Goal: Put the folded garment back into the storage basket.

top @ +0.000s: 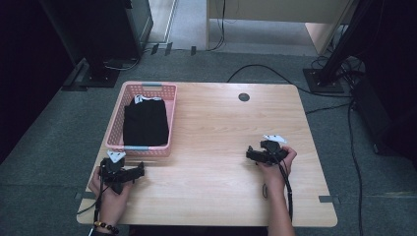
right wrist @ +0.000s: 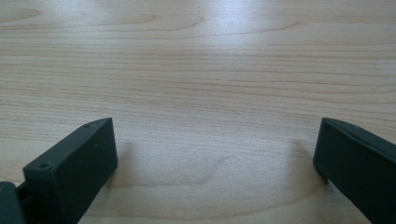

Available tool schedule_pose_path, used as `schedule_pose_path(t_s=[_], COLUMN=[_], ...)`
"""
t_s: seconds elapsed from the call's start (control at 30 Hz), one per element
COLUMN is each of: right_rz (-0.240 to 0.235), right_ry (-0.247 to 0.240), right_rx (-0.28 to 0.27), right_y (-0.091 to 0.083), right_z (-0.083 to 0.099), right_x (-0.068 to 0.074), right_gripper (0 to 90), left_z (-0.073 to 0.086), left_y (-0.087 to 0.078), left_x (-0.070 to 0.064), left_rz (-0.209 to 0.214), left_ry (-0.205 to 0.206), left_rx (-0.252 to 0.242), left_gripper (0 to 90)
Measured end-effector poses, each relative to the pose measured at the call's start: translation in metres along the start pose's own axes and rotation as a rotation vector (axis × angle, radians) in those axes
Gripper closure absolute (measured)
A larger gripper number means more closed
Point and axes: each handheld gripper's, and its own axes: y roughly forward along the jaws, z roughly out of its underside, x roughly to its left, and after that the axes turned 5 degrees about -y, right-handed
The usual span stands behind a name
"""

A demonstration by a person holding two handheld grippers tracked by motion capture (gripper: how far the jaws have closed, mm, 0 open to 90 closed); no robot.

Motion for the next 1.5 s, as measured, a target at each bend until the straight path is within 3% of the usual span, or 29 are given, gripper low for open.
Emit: schedule_pose_path(t_s=[1.5], right_rz=[0.055], right_ry=[0.053], right_rx=[0.003], right_y=[-0.015], right_z=[0.018], right_x=[-0.048], right_gripper=[0.0], left_z=[0.000], left_y=[0.000], left_x=[0.000], left_rz=[0.000], left_ry=[0.000], left_rx=[-0.001], left_gripper=[0.0])
